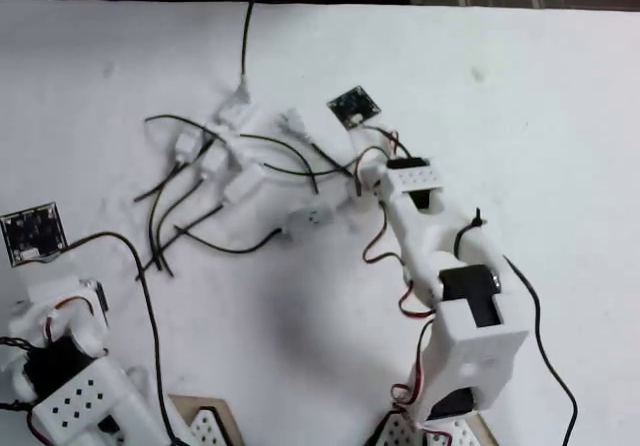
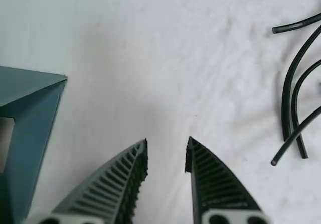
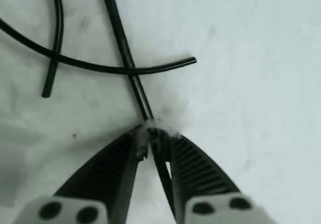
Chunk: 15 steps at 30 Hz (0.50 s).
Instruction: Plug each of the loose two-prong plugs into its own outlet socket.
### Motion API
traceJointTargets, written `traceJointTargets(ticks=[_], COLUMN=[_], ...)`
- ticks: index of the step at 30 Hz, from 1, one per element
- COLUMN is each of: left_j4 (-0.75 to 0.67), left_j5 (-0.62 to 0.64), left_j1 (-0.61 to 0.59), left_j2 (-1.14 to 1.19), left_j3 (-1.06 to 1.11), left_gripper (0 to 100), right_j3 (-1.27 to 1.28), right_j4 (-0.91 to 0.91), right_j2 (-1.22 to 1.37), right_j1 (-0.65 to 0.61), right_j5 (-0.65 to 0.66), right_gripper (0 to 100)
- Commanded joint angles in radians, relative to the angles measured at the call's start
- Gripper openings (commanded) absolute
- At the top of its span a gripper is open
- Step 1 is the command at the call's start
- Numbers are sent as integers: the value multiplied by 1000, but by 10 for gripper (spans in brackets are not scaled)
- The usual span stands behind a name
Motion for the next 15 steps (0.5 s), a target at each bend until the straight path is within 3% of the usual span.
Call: traceJointTargets(ticks=[1,15], left_j4=[-15,-15], left_j5=[-9,-9], left_j1=[-5,-5], left_j2=[-7,-7], left_j3=[-5,-5], left_gripper=[146,146], right_j3=[-17,-17], right_j4=[102,578], right_j2=[-130,-561], right_j1=[67,357], right_j5=[6,8], right_gripper=[16,16])
